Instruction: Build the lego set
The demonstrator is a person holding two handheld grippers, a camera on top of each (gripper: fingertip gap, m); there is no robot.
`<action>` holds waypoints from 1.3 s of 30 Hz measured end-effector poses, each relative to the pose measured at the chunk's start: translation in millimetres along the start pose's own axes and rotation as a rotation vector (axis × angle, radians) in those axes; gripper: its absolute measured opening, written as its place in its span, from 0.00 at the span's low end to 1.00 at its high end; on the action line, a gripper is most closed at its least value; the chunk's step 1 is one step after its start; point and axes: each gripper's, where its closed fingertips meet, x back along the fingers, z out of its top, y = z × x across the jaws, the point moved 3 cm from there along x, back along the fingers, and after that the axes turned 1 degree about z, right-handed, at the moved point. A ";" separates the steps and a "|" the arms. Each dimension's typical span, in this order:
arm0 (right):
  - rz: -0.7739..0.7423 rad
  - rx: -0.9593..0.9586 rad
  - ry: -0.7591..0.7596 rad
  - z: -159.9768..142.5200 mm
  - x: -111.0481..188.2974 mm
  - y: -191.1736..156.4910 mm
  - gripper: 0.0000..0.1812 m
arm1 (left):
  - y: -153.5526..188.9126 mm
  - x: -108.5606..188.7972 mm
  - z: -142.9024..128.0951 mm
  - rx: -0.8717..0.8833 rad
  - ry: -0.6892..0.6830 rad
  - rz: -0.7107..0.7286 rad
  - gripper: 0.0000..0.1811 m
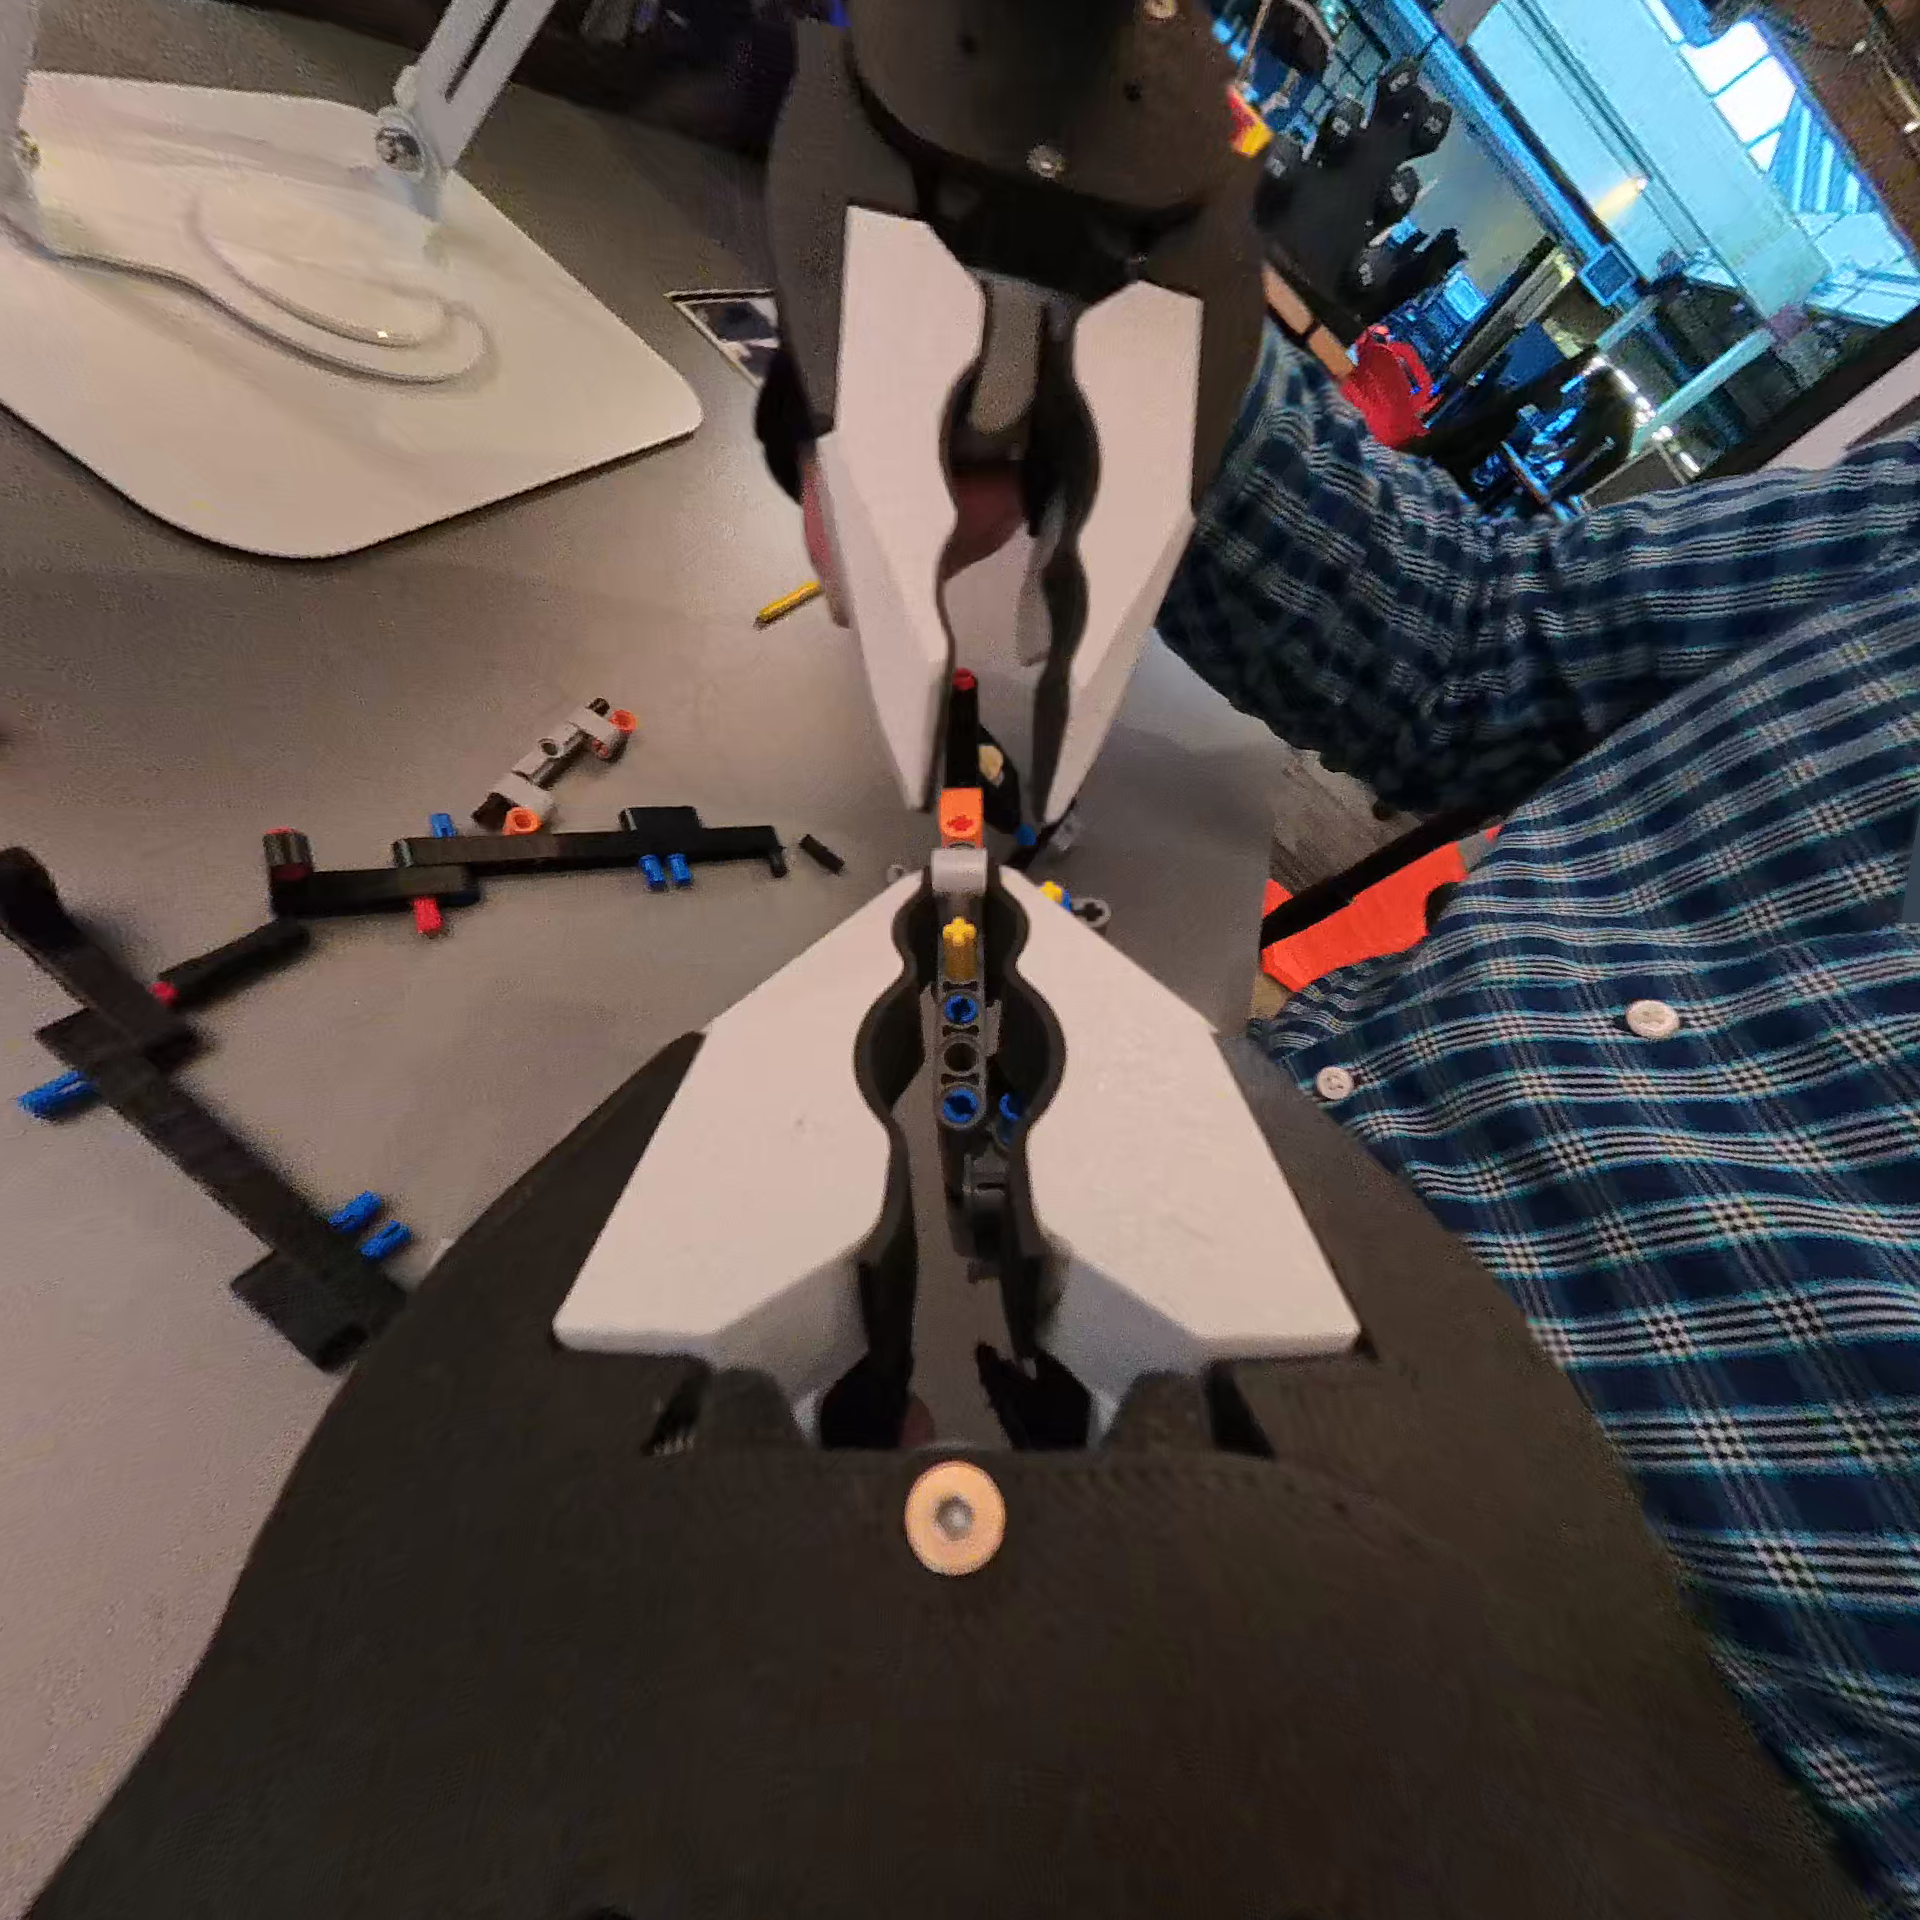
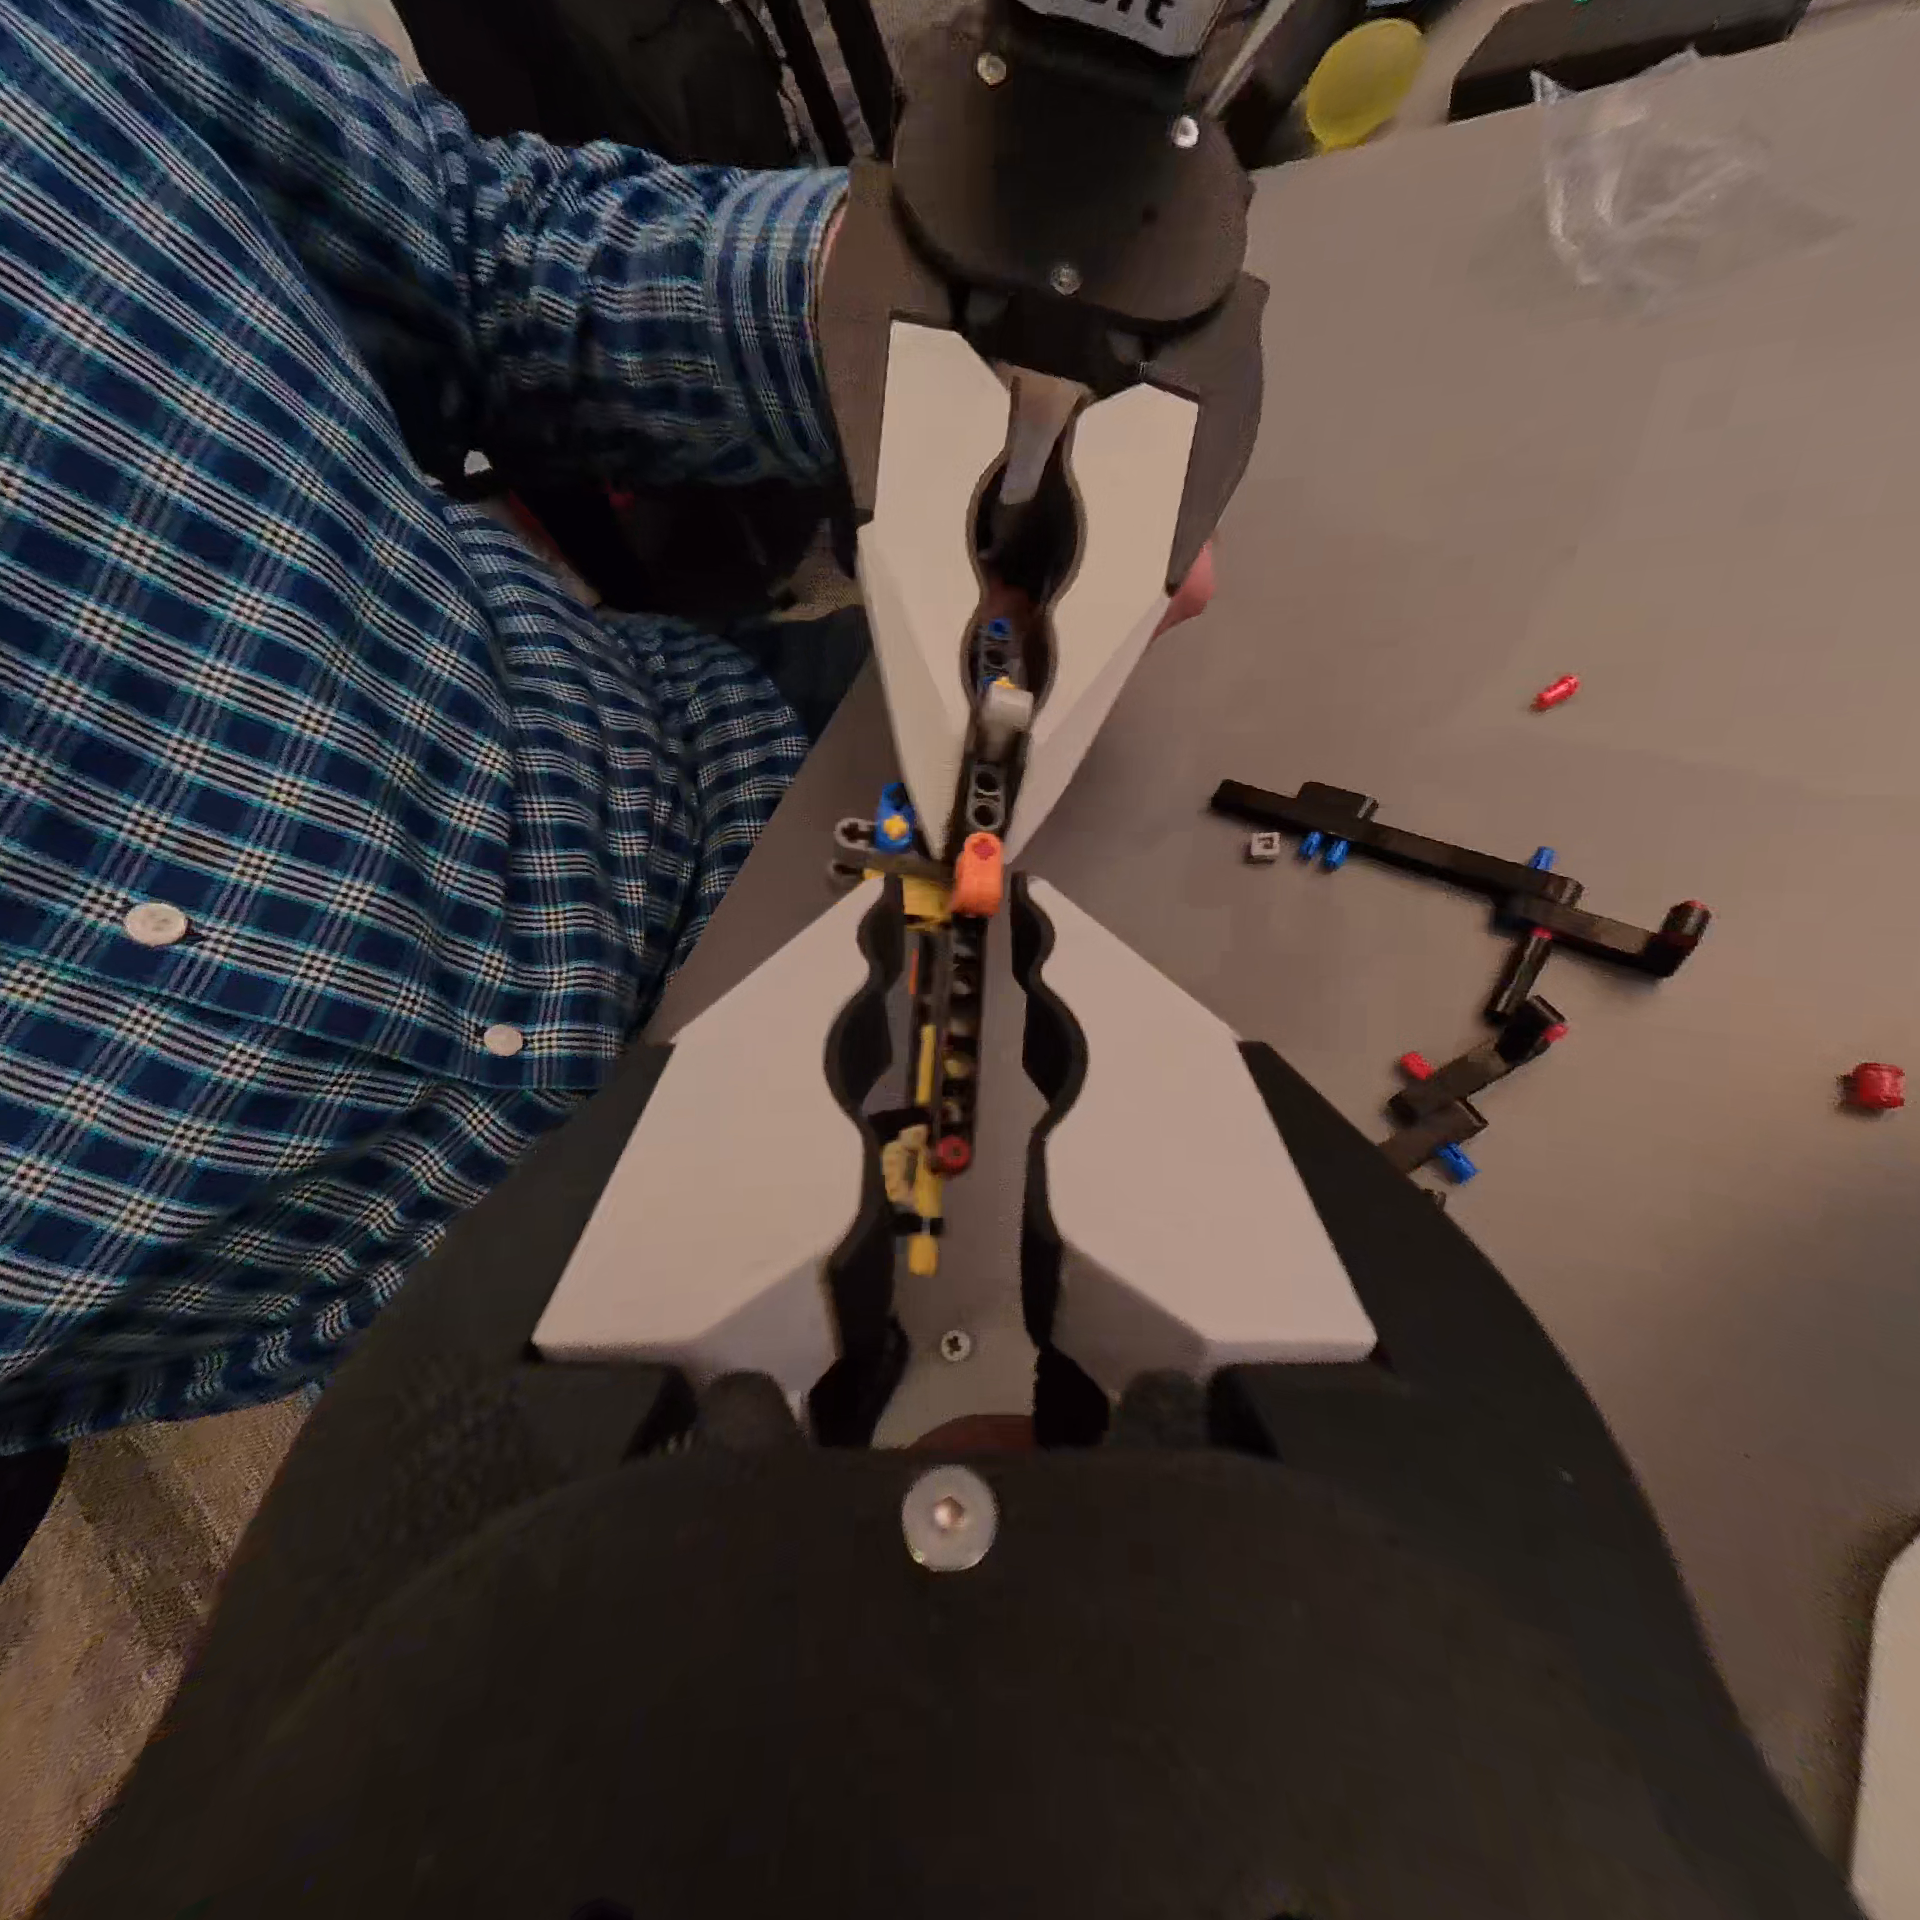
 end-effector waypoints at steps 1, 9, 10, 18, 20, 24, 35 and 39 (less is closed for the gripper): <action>-0.010 -0.002 -0.021 -1.8 -1.8 0.6 0.10 | -0.9 -0.3 0.2 0.007 0.003 -0.002 0.03; 0.048 -0.073 -0.014 -2.0 -7.6 2.5 0.03 | 2.7 2.0 4.9 -0.038 0.016 0.009 0.03; 0.058 -0.077 -0.014 -2.1 -7.6 2.4 0.03 | 3.2 1.7 4.9 -0.047 0.011 0.012 0.03; 0.123 -0.108 -0.023 -4.7 -6.7 -0.1 0.03 | 6.5 -1.8 3.5 -0.093 -0.016 0.028 0.03; 0.125 -0.119 -0.012 -4.7 -7.1 1.4 0.03 | 4.5 -1.4 2.9 -0.087 -0.018 0.032 0.03; 0.057 -0.137 0.028 -0.4 -3.3 9.5 0.12 | -1.4 1.2 6.5 -0.016 0.033 0.029 0.03; -0.501 -0.084 0.154 0.4 58.0 11.0 0.22 | -23.6 19.0 20.7 0.324 0.372 0.013 0.03; -0.573 -0.093 0.131 -16.7 59.4 -11.3 0.20 | -23.5 25.1 15.5 0.448 0.505 -0.013 0.03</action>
